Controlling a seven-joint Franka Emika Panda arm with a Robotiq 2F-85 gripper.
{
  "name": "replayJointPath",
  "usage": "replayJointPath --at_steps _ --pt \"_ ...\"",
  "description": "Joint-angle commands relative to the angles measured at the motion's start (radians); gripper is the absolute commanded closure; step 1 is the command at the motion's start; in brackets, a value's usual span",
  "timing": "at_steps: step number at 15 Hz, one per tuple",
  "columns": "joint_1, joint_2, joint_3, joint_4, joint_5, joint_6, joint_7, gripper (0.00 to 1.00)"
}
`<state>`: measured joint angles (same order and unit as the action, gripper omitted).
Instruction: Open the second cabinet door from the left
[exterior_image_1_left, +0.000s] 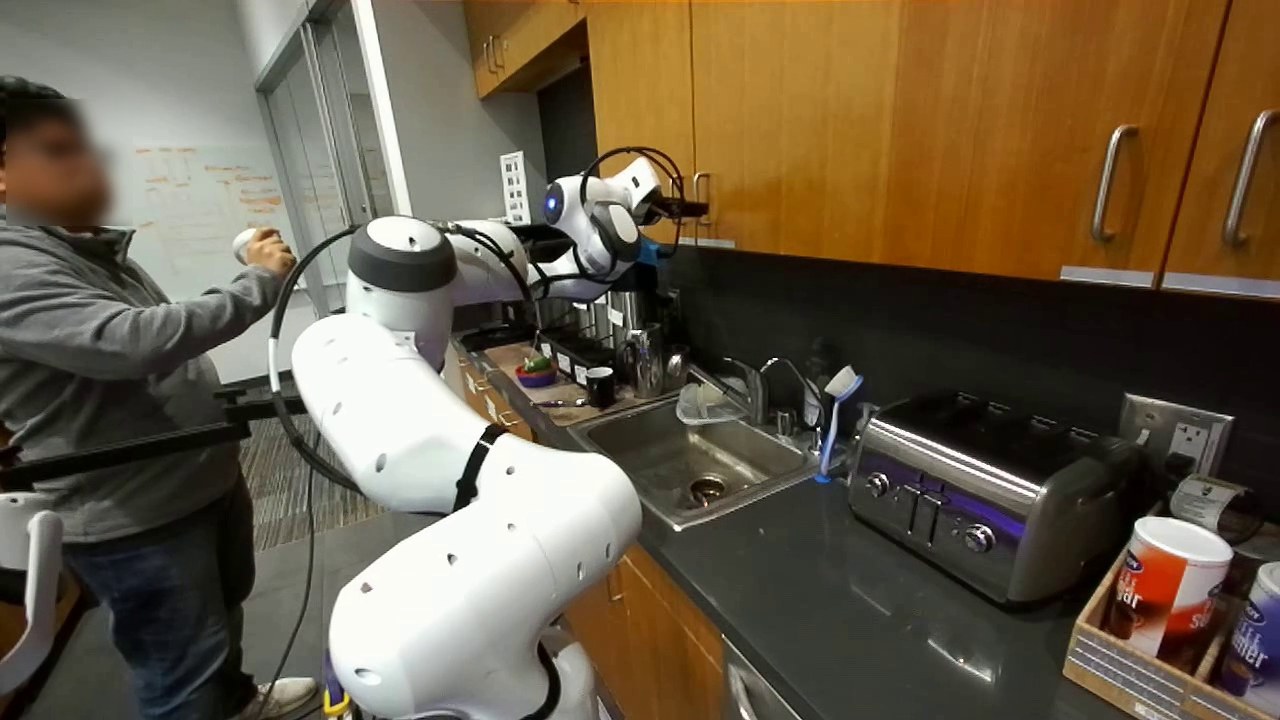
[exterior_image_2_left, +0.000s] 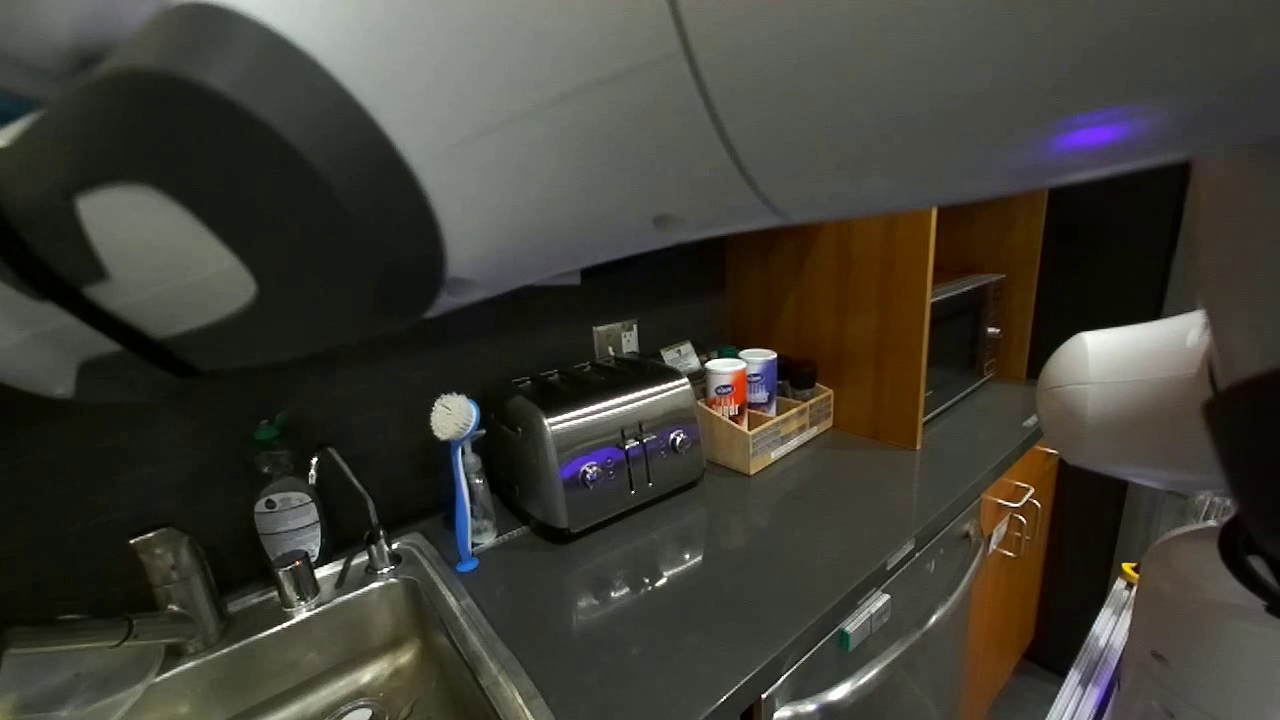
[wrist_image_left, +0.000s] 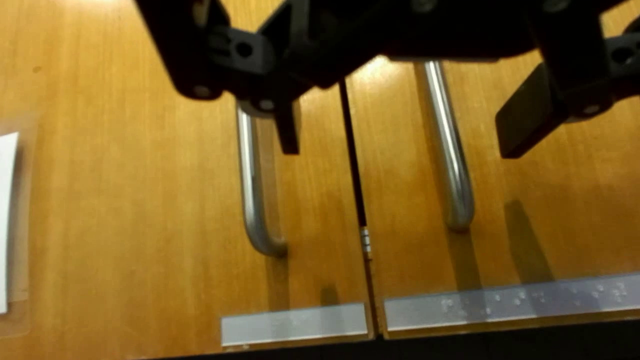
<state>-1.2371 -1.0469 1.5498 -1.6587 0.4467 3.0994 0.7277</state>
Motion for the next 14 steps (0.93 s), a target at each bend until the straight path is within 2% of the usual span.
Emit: replayJointPath --at_steps 1,7,8,9,14 --pt "-0.047 -0.007 -0.006 0.048 -0.027 -0.034 0.004 0.0" --pt "-0.063 -0.008 -0.01 0.048 -0.037 -0.049 0.004 0.0" --pt "-0.062 -0.006 -0.009 0.046 -0.038 -0.05 0.003 0.16" --pt "-0.062 -0.008 -0.009 0.045 -0.038 -0.049 0.003 0.26" --pt "-0.042 -0.004 -0.017 0.023 -0.041 -0.076 0.003 0.53"
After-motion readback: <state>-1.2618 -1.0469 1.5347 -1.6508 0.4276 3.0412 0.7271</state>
